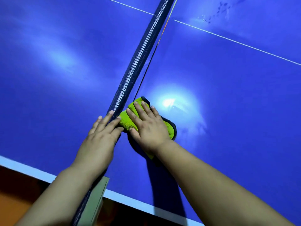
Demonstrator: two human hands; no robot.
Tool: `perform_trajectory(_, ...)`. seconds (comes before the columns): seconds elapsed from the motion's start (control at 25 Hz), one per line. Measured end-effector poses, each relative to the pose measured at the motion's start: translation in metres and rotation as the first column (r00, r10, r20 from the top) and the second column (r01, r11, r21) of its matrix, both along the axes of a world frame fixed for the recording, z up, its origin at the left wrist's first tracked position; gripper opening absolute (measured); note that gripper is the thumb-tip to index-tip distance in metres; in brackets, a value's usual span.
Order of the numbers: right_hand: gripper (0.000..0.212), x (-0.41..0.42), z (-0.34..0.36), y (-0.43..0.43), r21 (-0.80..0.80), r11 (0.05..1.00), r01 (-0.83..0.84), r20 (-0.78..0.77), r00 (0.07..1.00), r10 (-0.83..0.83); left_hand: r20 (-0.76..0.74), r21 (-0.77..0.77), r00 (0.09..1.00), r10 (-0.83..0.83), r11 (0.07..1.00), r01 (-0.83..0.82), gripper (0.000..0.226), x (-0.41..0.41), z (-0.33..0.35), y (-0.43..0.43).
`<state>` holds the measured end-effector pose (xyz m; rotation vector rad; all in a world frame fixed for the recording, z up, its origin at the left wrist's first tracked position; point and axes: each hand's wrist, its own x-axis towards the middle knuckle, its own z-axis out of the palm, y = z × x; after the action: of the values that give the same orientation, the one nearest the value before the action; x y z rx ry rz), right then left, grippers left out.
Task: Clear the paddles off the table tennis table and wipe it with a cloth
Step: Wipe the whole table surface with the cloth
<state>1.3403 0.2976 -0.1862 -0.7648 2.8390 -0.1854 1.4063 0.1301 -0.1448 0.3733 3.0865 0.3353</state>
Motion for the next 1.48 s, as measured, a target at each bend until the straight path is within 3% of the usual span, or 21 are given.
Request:
perform_trajectory(0.12, 0.065, -0.014, -0.001, 0.013, 0.002, 0.998, 0.057, 0.004, 0.998, -0.057, -0.04, -0.088, 0.999, -0.027, 0.996, 0.024, 0.044, 0.001, -0.001, 0.01)
perform_trajectory(0.32, 0.065, -0.053, 0.001, 0.08, 0.004, 0.984, 0.177, 0.003, 0.984, -0.177, -0.028, -0.205, 0.999, -0.037, 0.978, 0.031, 0.045, 0.008, -0.002, 0.031)
perform_trajectory(0.52, 0.064, -0.059, 0.007, 0.165, -0.031, 0.918, 0.395, 0.021, 0.919, -0.395, -0.005, -0.199, 0.998, 0.055, 0.978, -0.055, 0.049, 0.026, 0.005, 0.037)
perform_trajectory(0.64, 0.064, -0.045, 0.012, 0.189, -0.029, 0.863, 0.505, 0.028, 0.863, -0.504, -0.046, -0.167, 0.995, 0.091, 0.981, -0.097, 0.031, 0.038, 0.011, 0.034)
perform_trajectory(0.76, 0.064, -0.017, 0.012, 0.201, -0.009, 0.78, 0.626, 0.021, 0.78, -0.625, -0.042, -0.17, 0.997, 0.061, 0.983, -0.068, 0.031, 0.044, 0.013, 0.024)
perform_trajectory(0.84, 0.064, 0.003, 0.012, 0.2, 0.011, 0.699, 0.715, 0.005, 0.699, -0.715, 0.017, -0.211, 0.999, 0.029, 0.977, -0.025, 0.051, 0.047, 0.01, 0.014)
perform_trajectory(0.96, 0.062, 0.029, 0.013, 0.161, 0.011, 0.52, 0.854, 0.011, 0.52, -0.854, 0.058, -0.226, 0.998, -0.017, 0.974, 0.03, 0.058, 0.055, 0.007, -0.008)
perform_trajectory(1.04, 0.062, 0.039, 0.013, 0.12, 0.003, 0.45, 0.893, 0.041, 0.45, -0.892, 0.073, -0.222, 0.996, -0.053, 0.973, 0.068, 0.058, 0.061, 0.008, -0.021)
perform_trajectory(1.12, 0.062, 0.038, 0.013, 0.082, -0.005, 0.489, 0.872, 0.043, 0.489, -0.872, 0.057, -0.18, 0.996, -0.072, 0.98, 0.081, 0.059, 0.069, 0.009, -0.027)
perform_trajectory(1.24, 0.064, 0.026, 0.014, 0.022, -0.009, 0.664, 0.748, 0.056, 0.664, -0.746, 0.044, -0.122, 0.997, -0.067, 0.99, 0.072, 0.061, 0.079, 0.012, -0.035)
perform_trajectory(1.36, 0.062, 0.033, 0.011, -0.026, 0.003, 0.862, 0.507, 0.055, 0.861, -0.506, 0.044, -0.121, 0.997, -0.06, 0.99, 0.065, 0.056, 0.09, 0.015, -0.041)
perform_trajectory(1.48, 0.06, 0.066, 0.009, -0.047, 0.012, 0.974, 0.227, 0.031, 0.973, -0.227, 0.03, -0.114, 0.997, -0.065, 0.991, 0.068, 0.043, 0.101, 0.02, -0.047)
